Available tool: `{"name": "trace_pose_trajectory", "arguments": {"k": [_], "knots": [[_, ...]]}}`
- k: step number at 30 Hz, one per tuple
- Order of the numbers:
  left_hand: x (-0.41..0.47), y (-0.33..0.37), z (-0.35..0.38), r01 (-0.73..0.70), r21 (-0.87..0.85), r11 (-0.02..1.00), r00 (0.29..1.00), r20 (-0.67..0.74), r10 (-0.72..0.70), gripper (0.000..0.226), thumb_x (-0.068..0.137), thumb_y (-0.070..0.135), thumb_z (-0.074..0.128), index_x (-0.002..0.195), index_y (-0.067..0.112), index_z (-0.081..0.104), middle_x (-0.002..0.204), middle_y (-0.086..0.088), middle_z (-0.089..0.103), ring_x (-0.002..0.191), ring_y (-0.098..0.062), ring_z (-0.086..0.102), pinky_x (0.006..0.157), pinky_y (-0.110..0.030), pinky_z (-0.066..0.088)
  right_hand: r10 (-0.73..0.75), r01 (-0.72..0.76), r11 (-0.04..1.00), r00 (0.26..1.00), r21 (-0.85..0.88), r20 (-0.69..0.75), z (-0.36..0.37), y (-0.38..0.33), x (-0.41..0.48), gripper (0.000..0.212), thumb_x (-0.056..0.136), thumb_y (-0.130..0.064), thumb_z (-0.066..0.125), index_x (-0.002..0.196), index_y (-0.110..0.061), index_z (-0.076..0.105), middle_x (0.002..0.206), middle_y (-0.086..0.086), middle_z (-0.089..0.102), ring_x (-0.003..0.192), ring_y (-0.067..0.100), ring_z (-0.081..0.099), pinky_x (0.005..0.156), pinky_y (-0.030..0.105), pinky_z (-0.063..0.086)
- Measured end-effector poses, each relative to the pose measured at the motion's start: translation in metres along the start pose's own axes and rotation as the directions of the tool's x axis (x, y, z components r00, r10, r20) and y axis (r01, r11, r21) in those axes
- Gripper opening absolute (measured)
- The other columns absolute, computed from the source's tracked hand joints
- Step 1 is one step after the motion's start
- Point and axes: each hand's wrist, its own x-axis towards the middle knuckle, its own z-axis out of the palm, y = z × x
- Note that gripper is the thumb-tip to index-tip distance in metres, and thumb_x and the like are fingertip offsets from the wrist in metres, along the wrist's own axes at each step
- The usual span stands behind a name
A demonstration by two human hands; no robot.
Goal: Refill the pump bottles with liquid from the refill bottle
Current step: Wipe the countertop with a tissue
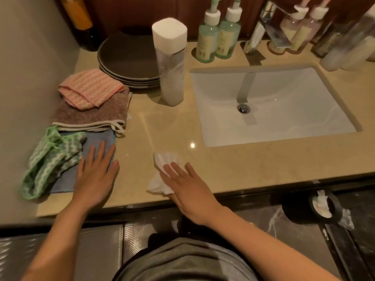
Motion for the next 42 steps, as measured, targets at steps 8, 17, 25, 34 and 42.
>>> {"name": "trace_pose_trajectory", "arguments": {"k": [8, 17, 25, 34, 42], "knots": [[-0.008, 0.032, -0.005, 0.202, -0.129, 0.971, 0.978, -0.029, -0.207, 0.057, 0.096, 0.05, 0.019, 0.149, 0.033, 0.007, 0.155, 0.014, -0.002, 0.143, -0.008, -0.01, 0.113, -0.038, -0.014, -0.318, 0.309, 0.947, 0.94, 0.084, 0.125, -0.03, 0.079, -0.011, 0.048, 0.102, -0.038, 0.021, 0.146, -0.022, 0.033, 0.152, -0.003, 0.029, 0.143, 0.012, 0.02, 0.117, 0.038, 0.001], [-0.005, 0.037, -0.012, 0.3, -0.142, 0.943, 0.952, -0.016, -0.305, 0.055, 0.097, 0.049, 0.018, 0.149, 0.032, 0.011, 0.155, 0.017, 0.006, 0.143, -0.003, -0.002, 0.114, -0.042, -0.015, -0.113, 0.103, 0.989, 0.989, 0.106, 0.091, -0.06, 0.12, 0.091, 0.054, 0.101, -0.043, 0.013, 0.151, -0.023, 0.017, 0.158, -0.005, 0.011, 0.145, 0.009, 0.002, 0.115, 0.027, -0.009], [0.009, 0.043, -0.025, 0.376, -0.204, 0.904, 0.925, 0.024, -0.379, 0.046, 0.1, 0.042, 0.021, 0.145, 0.033, 0.026, 0.153, 0.012, 0.02, 0.143, -0.011, 0.01, 0.117, -0.041, 0.002, -0.246, 0.244, 0.969, 0.968, 0.036, 0.057, -0.039, 0.049, 0.134, 0.056, 0.099, -0.038, 0.02, 0.144, -0.007, 0.035, 0.153, 0.013, 0.027, 0.142, 0.027, 0.023, 0.115, 0.037, 0.004], [0.018, 0.052, -0.036, 0.418, -0.219, 0.882, 0.905, 0.02, -0.424, 0.042, 0.099, 0.042, 0.031, 0.135, 0.029, 0.048, 0.15, 0.006, 0.033, 0.142, -0.016, 0.019, 0.106, -0.035, 0.029, -0.49, 0.473, 0.87, 0.86, 0.134, 0.143, -0.034, 0.059, 0.05, 0.053, 0.102, -0.037, 0.013, 0.132, -0.019, 0.054, 0.14, 0.001, 0.049, 0.132, 0.016, 0.042, 0.111, 0.042, 0.029], [0.016, 0.052, -0.039, 0.422, -0.255, 0.87, 0.901, 0.013, -0.434, 0.041, 0.099, 0.039, 0.033, 0.137, 0.028, 0.046, 0.149, 0.005, 0.034, 0.142, -0.014, 0.019, 0.104, -0.028, 0.027, -0.245, 0.234, 0.965, 0.966, 0.115, 0.088, -0.073, 0.091, 0.11, 0.05, 0.101, -0.038, 0.021, 0.144, -0.016, 0.035, 0.151, 0.005, 0.033, 0.14, 0.021, 0.029, 0.115, 0.031, 0.016]]}}
